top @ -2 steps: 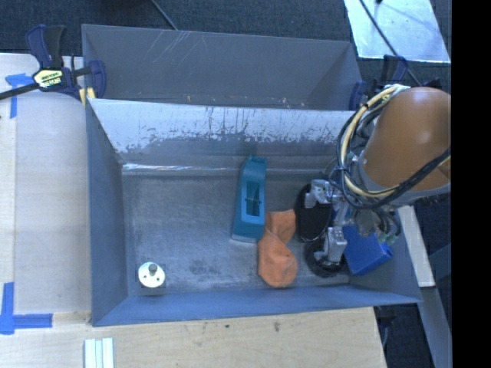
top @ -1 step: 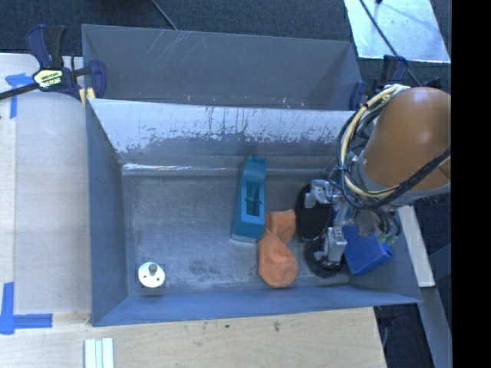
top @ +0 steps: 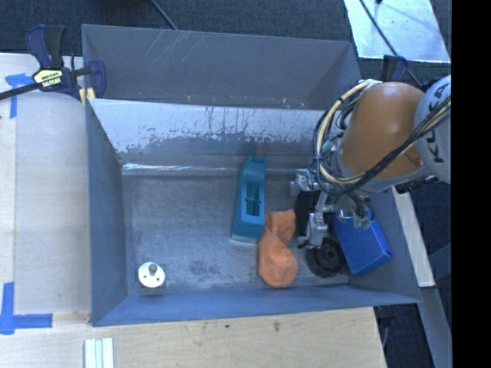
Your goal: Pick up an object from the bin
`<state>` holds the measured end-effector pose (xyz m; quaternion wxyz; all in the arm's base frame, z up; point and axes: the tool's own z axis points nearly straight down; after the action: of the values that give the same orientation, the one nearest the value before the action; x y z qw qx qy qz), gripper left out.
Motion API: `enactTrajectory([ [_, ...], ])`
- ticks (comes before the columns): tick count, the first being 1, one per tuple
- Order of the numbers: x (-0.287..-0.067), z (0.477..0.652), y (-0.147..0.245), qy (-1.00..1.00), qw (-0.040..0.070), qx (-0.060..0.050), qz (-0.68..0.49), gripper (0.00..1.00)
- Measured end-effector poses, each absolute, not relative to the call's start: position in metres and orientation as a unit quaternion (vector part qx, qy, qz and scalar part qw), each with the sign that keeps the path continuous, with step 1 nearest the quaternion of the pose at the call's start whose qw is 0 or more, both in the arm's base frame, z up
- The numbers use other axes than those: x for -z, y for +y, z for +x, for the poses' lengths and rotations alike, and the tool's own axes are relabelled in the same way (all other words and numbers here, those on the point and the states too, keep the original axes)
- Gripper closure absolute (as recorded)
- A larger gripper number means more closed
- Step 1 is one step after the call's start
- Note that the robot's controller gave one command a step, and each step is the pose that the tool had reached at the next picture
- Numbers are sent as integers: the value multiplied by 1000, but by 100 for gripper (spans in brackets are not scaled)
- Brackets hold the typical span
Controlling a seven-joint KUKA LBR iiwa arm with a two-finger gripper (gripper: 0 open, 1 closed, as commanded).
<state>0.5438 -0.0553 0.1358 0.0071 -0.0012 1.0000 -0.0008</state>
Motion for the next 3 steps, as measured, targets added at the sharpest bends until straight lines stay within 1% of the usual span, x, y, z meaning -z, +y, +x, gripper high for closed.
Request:
enactTrajectory([
  [1,-70,533,-74,1000,2,-2,31,100],
  [2,-70,533,-74,1000,2,-2,30,100],
  [3,-70,534,-47,999,0,0,46,100],
])
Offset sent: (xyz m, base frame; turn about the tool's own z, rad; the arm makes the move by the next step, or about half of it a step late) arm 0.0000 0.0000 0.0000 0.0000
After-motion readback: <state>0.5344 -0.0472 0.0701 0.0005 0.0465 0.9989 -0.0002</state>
